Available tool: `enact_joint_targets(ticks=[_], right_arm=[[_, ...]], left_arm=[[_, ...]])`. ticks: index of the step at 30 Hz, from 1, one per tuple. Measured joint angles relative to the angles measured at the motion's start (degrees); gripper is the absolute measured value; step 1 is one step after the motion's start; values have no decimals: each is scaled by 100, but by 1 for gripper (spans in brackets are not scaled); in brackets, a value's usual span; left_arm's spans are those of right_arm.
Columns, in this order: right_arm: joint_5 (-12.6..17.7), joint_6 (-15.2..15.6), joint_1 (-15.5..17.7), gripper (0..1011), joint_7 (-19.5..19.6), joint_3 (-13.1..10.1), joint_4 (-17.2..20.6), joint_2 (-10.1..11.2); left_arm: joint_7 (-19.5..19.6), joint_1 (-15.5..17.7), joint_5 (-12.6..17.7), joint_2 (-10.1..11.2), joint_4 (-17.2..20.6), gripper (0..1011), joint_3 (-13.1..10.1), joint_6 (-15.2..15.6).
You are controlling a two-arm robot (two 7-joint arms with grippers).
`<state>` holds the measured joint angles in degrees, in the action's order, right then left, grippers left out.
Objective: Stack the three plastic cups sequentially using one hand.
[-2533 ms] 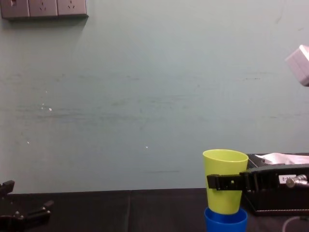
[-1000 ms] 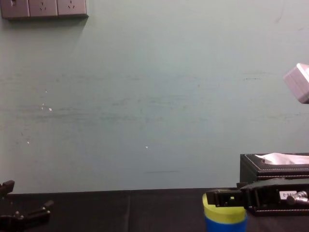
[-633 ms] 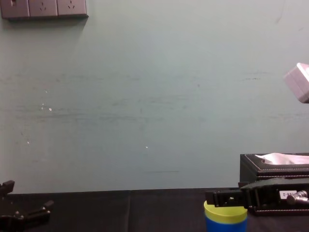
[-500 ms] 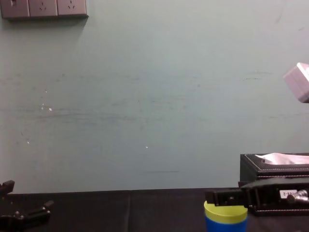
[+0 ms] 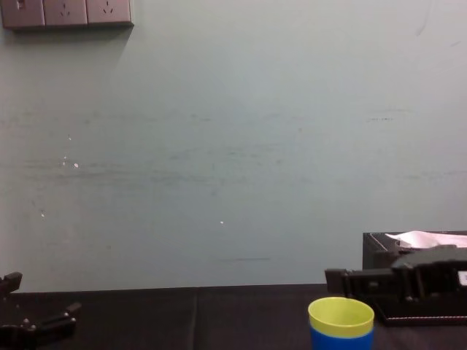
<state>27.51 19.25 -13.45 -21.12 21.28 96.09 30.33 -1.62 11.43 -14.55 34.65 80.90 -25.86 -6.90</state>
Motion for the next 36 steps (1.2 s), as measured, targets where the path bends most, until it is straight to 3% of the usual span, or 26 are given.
enact_joint_targets(ticks=[10, 18, 26, 36], right_arm=[[42, -498, 782, 1000, -281, -179, 448, 655], [-89, -795, 1295, 1000, -333, -215, 535, 903], [-359, -945, 1456, 1000, -362, -97, 535, 923], [-692, -994, 1388, 1000, -449, 101, 388, 718]], left_arm=[[0, 0, 0, 0, 0, 1010, 0, 0], [0, 0, 0, 0, 0, 1010, 0, 0], [0, 0, 0, 0, 0, 1010, 0, 0], [0, 0, 0, 0, 0, 1010, 0, 0]])
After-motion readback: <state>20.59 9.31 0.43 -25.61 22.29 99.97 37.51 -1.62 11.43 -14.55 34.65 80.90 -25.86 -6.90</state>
